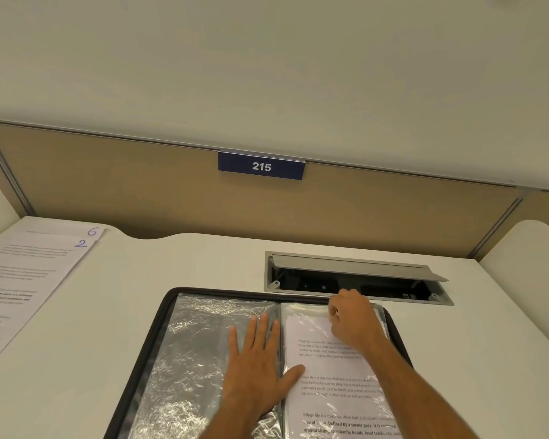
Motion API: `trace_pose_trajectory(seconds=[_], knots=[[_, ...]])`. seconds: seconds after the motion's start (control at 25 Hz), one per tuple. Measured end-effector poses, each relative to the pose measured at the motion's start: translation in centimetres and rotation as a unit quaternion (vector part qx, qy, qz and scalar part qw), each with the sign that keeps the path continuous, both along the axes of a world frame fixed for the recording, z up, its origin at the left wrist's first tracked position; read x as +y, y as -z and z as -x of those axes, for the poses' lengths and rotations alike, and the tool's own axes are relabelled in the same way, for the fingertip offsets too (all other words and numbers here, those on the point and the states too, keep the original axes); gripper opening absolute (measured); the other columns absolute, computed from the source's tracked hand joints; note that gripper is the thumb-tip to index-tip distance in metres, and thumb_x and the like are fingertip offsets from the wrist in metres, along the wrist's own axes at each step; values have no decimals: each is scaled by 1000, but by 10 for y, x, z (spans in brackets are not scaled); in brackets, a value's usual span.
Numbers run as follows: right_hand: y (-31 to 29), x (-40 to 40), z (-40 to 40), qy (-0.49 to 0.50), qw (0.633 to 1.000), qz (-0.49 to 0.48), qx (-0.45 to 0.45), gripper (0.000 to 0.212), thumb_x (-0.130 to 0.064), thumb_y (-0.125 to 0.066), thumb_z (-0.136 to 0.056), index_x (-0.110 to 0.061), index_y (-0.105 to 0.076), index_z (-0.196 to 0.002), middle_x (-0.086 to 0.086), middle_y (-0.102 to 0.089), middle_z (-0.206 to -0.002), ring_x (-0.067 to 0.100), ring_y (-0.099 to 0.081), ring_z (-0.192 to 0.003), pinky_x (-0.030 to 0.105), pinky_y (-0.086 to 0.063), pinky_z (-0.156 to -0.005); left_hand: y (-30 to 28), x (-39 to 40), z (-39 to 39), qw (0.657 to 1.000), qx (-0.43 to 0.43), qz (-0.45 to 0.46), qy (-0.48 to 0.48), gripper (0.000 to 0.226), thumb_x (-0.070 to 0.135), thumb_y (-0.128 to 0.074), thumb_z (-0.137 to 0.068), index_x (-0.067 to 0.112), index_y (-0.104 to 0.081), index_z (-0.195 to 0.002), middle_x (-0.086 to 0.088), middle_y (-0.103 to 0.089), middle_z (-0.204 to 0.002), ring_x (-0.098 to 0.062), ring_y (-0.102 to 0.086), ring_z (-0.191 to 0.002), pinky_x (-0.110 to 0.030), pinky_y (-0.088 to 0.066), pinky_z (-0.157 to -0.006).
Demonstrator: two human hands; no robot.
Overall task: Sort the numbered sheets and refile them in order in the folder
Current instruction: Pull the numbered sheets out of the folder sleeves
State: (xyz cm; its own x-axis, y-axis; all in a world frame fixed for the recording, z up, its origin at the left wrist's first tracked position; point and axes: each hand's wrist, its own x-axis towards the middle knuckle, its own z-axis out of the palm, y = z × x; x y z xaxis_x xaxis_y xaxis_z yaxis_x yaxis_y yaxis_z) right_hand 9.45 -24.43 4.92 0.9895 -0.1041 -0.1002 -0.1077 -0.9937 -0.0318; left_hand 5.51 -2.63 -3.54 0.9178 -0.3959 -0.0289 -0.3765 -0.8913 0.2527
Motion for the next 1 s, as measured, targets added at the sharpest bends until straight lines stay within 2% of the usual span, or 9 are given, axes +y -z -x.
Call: trace_pose_trajectory(seconds=[0.16, 0.28, 0.36, 0.44, 0.52, 0.64, 0.8, 0.88, 1.0], knots=[[-2, -2, -2, -31, 999, -26, 32, 11, -21, -60, -96, -29, -54, -92, -6, -60, -102, 11, -52, -95, 21, -42, -90, -6, -1, -1, 1000, 11, 1, -10, 97, 89, -32, -82, 18, -49, -147, -10, -40, -155, -31, -41, -142, -61, -18, -109], [-8, -6, -7, -25, 997, -48, 49, 15, -19, -58, -99, -28, -61, -110, -2, -65, -110, 12, -57, -96, 25, -48, -94, -11, 2, -1, 1000, -5, -9, -8, 102, 91, -13, -82, 26, 5, -159, -1, 19, -161, -26, 14, -153, -59, 13, -117], [-12, -9, -12, -29, 997, -50, 57, 21, -18, -57, -99, -26, -64, -118, -2, -67, -115, 13, -59, -99, 27, -49, -98, -8, 2, -1, 1000, -9, 7, -2, 103, 91, -13, -82, 25, 3, -159, -1, 17, -162, -26, 14, -152, -59, 13, -117], [-17, -10, -17, -38, 996, -53, 65, 20, -16, -57, -99, -26, -65, -114, -1, -68, -112, 14, -61, -99, 25, -49, -92, -10, 1, -1, 1000, 20, 5, -12, 101, 91, -20, -83, 23, -18, -159, -5, -6, -164, -29, -8, -153, -62, 1, -116], [-20, -9, -22, -42, 994, -62, 79, 20, -13, -56, -98, -26, -65, -110, -1, -68, -111, 14, -62, -96, 24, -50, -86, -8, 1, -1, 1000, -24, -4, -11, 102, 91, -14, -82, 25, -2, -159, -3, 10, -163, -26, 6, -153, -62, 8, -118], [-27, -5, -27, -23, 987, -113, 116, 20, -12, -51, -99, -23, -65, -108, 1, -67, -102, 15, -69, -79, 21, -52, -67, -11, 2, 0, 1000, -1, -17, -12, 102, 90, -7, -81, 26, 17, -157, 1, 30, -158, -22, 26, -149, -58, 18, -117], [-37, -1, -33, 61, 961, -196, 187, 18, -9, -48, -102, -13, -64, -109, 14, -69, -100, 23, -71, -69, 25, -55, -56, -9, 1, 1, 1000, 1, 1, -19, 101, 90, -10, -82, 27, 11, -158, 1, 24, -160, -23, 21, -151, -58, 16, -118], [-39, -2, -36, 83, 952, -204, 214, 19, -6, -50, -100, -12, -66, -108, 13, -69, -101, 24, -71, -70, 25, -55, -55, -7, 2, 1, 999, -16, 22, -22, 101, 90, -19, -83, 24, -16, -159, -5, -5, -165, -27, -5, -153, -59, 3, -117], [-36, -4, -41, 71, 951, -194, 230, 21, -2, -53, -98, -14, -69, -106, 9, -66, -106, 18, -68, -71, 23, -55, -55, -1, 2, 0, 1000, -4, 22, -1, 95, 87, -33, -84, 17, -54, -143, -9, -47, -150, -31, -45, -138, -59, -20, -107]])
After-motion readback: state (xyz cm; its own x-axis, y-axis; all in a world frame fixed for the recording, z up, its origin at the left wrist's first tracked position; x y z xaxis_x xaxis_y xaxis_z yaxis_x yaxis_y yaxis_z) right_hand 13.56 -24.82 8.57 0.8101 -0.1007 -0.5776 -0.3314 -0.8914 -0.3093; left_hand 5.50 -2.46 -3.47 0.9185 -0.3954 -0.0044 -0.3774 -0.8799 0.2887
